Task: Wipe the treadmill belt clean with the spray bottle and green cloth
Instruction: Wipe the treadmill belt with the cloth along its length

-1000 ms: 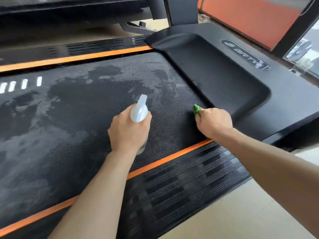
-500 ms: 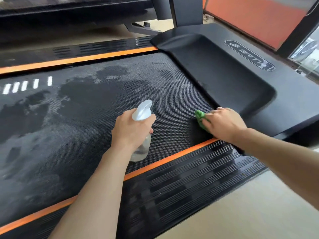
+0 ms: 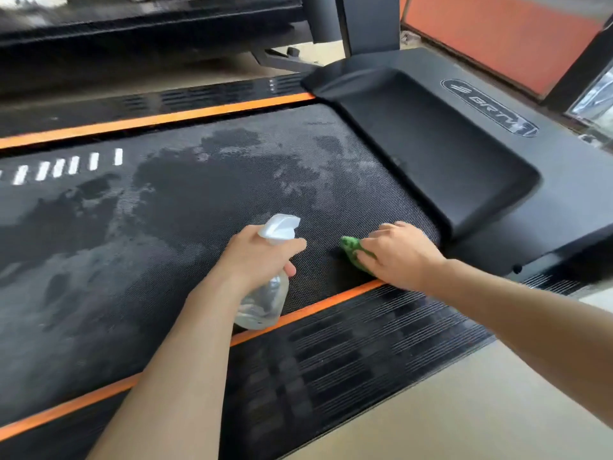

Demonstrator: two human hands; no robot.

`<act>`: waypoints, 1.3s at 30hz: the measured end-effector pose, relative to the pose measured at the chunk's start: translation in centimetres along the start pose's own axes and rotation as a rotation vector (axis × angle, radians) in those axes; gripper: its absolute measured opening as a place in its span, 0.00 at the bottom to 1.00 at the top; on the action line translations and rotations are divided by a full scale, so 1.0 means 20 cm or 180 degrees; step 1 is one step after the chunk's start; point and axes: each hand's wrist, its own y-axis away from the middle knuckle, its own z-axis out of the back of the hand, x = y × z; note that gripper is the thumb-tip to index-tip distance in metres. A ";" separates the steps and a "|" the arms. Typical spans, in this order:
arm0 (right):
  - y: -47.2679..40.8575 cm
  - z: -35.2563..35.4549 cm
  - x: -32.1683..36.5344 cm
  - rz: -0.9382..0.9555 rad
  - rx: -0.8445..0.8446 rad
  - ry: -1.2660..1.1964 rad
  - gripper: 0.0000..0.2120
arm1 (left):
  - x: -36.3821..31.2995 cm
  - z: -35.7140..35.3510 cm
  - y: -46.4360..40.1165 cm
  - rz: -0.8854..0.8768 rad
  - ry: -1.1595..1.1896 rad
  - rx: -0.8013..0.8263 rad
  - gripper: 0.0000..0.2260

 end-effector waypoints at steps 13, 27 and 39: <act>0.02 -0.07 -0.16 -0.1421 0.0223 0.0174 0.24 | 0.01 0.07 0.09 0.0093 -0.0063 -0.0081 0.15; -0.04 -0.08 -0.10 -0.1944 0.0063 -0.0328 0.22 | 0.01 0.07 0.10 0.0048 -0.0168 0.0113 0.14; -0.34 0.09 0.65 -0.0433 -0.0254 -0.0474 0.19 | 0.10 0.13 0.06 0.0110 0.0098 -0.1112 0.12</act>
